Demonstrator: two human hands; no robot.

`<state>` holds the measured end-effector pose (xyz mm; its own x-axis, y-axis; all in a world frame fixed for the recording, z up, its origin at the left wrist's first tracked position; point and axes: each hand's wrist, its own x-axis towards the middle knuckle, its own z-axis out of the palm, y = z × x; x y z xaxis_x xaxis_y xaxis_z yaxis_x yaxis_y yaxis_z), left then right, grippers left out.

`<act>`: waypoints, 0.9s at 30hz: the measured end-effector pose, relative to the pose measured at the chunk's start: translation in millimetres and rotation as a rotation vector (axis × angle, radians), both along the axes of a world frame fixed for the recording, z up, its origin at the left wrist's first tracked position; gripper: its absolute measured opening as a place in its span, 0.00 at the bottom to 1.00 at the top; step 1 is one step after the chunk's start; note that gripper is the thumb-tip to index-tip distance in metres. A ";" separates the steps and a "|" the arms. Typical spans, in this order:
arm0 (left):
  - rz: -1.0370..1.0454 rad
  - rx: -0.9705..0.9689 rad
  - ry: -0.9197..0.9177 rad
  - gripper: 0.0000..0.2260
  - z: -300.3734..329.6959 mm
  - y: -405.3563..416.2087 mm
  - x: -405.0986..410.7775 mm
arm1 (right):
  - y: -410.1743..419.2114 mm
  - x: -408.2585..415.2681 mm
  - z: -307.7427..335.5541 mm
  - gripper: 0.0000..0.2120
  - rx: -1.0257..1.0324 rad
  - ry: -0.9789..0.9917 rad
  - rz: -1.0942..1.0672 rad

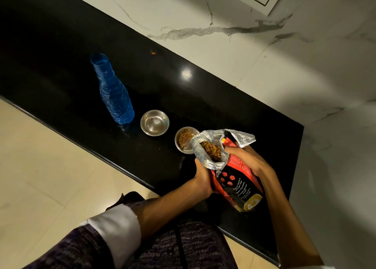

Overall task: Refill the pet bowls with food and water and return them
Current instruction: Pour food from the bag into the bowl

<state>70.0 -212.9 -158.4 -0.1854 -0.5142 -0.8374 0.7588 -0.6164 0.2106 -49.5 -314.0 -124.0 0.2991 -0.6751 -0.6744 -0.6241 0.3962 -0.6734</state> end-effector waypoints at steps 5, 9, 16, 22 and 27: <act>0.000 -0.012 0.024 0.47 -1.9 -0.1 0.2 | -0.9 2.7 0.2 0.24 0.001 -0.004 0.020; -0.032 -0.029 0.031 0.50 -7.4 0.6 -0.1 | -1.2 1.2 -5.5 0.21 0.018 0.012 0.024; -0.072 -0.064 0.056 0.53 -9.8 2.3 -3.0 | 2.1 -2.8 -7.7 0.21 0.011 0.017 -0.003; -0.081 -0.091 0.086 0.54 -12.1 2.4 -7.6 | 3.4 -1.6 -2.9 0.15 0.013 0.027 -0.007; -0.089 -0.049 0.076 0.52 -9.0 2.1 -7.1 | 1.0 -4.1 -7.6 0.17 0.026 0.040 0.008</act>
